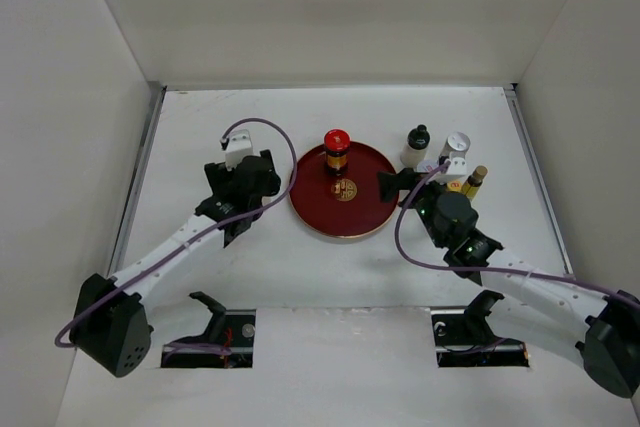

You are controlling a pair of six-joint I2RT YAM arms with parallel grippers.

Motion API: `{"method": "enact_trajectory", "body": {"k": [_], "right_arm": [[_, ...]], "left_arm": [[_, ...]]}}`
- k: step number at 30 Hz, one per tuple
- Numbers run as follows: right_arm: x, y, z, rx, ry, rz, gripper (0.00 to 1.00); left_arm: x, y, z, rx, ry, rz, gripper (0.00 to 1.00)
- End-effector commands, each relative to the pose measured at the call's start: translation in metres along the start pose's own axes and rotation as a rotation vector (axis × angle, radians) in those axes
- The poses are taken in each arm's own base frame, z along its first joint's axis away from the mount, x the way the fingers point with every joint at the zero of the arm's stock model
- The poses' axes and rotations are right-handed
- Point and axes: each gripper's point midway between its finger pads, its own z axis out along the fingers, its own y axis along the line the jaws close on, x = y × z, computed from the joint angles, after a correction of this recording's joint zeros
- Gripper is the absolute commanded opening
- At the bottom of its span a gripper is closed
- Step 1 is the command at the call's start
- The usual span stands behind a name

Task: Organize the condiment bottles

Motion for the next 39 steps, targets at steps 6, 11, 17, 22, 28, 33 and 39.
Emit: {"method": "enact_trajectory", "body": {"k": [6, 11, 17, 22, 28, 33, 39], "right_arm": [[-0.018, 0.017, 0.004, -0.044, -0.040, 0.026, 1.00], [-0.014, 0.016, 0.006, -0.040, -0.029, 0.021, 1.00], [-0.013, 0.016, 0.007, -0.040, -0.029, 0.021, 1.00], [-0.014, 0.016, 0.007, -0.040, -0.031, 0.022, 1.00], [-0.013, 0.015, 0.006, -0.039, -0.028, 0.021, 1.00], [-0.010, 0.015, 0.007, -0.037, -0.023, 0.021, 1.00], [-0.007, 0.014, 0.009, -0.035, -0.016, 0.015, 1.00]], "left_arm": [[0.004, -0.025, 0.023, 0.028, 0.005, -0.048, 0.92], [0.005, -0.023, 0.035, 0.010, -0.006, -0.064, 0.71], [-0.029, -0.038, 0.008, 0.079, -0.104, -0.076, 0.44], [-0.069, -0.079, -0.033, 0.189, -0.214, -0.058, 0.41], [-0.069, -0.137, -0.031, 0.282, -0.218, -0.032, 0.41], [-0.069, -0.168, 0.001, 0.316, -0.214, -0.033, 0.41], [-0.060, -0.187, 0.031, 0.329, -0.185, -0.012, 0.42]]}}
